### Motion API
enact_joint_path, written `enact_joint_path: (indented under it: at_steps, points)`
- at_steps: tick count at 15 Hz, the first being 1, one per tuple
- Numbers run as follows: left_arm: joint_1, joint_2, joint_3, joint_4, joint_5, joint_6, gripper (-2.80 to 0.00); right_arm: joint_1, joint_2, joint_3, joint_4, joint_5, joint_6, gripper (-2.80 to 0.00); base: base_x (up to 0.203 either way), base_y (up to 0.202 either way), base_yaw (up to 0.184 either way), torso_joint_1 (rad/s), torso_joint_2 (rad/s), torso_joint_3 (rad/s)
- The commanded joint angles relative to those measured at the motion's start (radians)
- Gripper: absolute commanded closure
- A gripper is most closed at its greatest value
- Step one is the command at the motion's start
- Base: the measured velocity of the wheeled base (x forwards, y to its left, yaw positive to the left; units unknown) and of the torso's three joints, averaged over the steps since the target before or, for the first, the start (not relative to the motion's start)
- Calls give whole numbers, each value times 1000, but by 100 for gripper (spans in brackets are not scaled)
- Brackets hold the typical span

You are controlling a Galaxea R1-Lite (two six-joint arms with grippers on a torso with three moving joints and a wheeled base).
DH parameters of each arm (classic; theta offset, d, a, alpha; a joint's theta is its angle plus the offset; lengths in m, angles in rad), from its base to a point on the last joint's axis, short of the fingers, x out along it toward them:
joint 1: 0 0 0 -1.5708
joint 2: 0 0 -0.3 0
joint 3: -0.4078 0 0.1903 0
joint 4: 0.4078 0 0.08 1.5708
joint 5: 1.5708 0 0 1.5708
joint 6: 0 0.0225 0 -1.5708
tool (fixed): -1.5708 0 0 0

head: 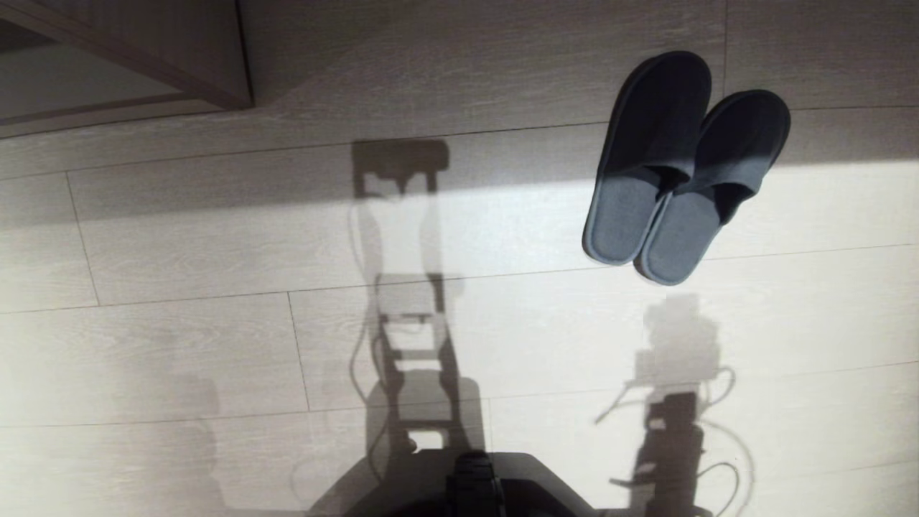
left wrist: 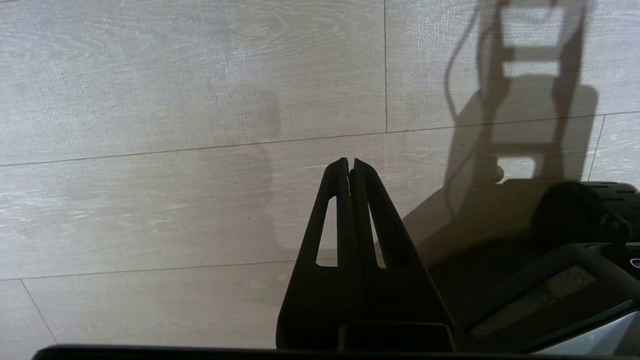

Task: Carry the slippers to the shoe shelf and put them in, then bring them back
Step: Pick up the slippers on the floor

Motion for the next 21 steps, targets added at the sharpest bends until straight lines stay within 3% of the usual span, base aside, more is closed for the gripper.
enact_joint_path:
  at_steps: [1,6,9,10,11,15,17,21]
  points:
    - [0,0,2,0,0,0,0,0,169,-81,-15,9,-6,0,0,0,0,0,0,0]
    - [0,0,2,0,0,0,0,11,792,-197,-323,66,-43,0,0,0,0,0,0,0]
    - [0,0,2,0,0,1,0,75,1131,-296,-523,55,-58,0,0,0,0,0,0,0]
    - [0,0,2,0,0,1,0,117,1232,-354,-586,29,-60,-280,0,0,0,0,0,0]
    - [0,0,2,0,0,1,0,153,1295,-408,-634,2,-62,-280,0,0,0,0,0,0]
    - [0,0,2,0,0,0,0,240,1492,-623,-710,-235,-125,-280,0,0,0,0,0,0]
    - [0,0,2,0,0,0,0,242,1545,-650,-734,-270,-147,-280,0,0,0,0,0,0]
    - [0,0,2,0,0,0,0,258,1639,-662,-967,-308,-162,-280,0,0,0,0,0,0]
